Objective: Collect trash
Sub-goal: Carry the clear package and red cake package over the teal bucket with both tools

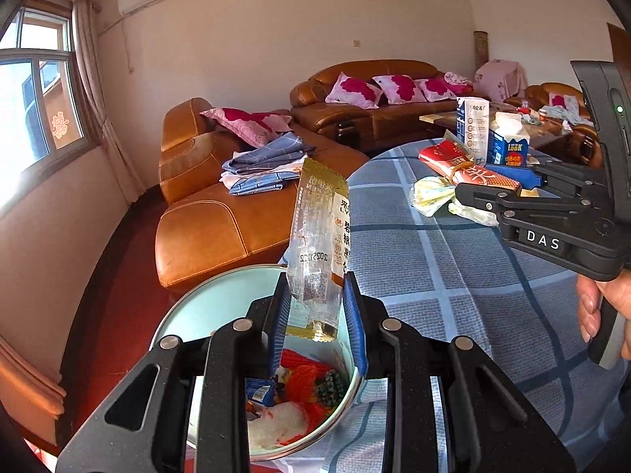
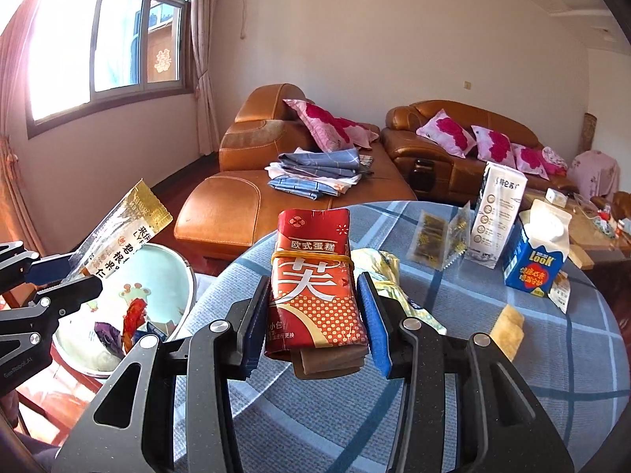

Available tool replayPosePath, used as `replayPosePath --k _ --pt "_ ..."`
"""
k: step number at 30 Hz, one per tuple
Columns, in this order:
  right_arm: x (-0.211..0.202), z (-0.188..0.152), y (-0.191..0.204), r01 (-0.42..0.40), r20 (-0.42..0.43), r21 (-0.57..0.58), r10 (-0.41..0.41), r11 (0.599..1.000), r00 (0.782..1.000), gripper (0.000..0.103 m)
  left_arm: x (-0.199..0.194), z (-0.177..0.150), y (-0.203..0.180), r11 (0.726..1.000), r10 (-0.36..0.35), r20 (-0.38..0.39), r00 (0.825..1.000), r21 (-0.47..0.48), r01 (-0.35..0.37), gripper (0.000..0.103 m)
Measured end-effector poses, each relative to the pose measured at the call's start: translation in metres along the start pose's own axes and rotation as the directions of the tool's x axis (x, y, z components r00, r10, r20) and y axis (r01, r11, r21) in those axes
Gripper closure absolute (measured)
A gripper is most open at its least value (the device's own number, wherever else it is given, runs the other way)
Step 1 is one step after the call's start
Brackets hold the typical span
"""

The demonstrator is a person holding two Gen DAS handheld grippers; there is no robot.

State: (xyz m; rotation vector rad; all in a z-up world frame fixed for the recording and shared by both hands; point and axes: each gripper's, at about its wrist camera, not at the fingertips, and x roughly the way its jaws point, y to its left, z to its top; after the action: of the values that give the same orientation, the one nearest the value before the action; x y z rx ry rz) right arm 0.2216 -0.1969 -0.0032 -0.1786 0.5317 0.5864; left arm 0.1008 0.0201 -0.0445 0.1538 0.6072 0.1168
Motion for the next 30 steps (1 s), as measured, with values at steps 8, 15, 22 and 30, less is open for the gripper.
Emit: replayPosePath --k 8,15,22,30 --pt "0.010 0.003 0.021 -0.034 0.004 -0.049 0.035 0.998 0.999 0.059 -0.002 -0.005 0.021 0.998 0.063 -0.020 0.998 -0.012 -0.063 0.076" --pt "0.019 0.006 0.035 -0.058 0.007 -0.080 0.058 0.995 0.998 0.059 -0.003 -0.009 0.037 0.994 0.104 -0.034 0.994 -0.020 -0.105 0.076" --pt "0.024 0.008 0.048 -0.077 0.009 -0.104 0.079 0.992 0.997 0.059 -0.003 -0.014 0.050 0.991 0.133 -0.049 0.990 -0.026 -0.134 0.076" --pt "0.029 0.011 0.065 -0.094 0.007 -0.151 0.096 0.984 0.995 0.059 -0.002 -0.017 0.061 0.986 0.163 -0.063 0.985 -0.029 -0.165 0.076"
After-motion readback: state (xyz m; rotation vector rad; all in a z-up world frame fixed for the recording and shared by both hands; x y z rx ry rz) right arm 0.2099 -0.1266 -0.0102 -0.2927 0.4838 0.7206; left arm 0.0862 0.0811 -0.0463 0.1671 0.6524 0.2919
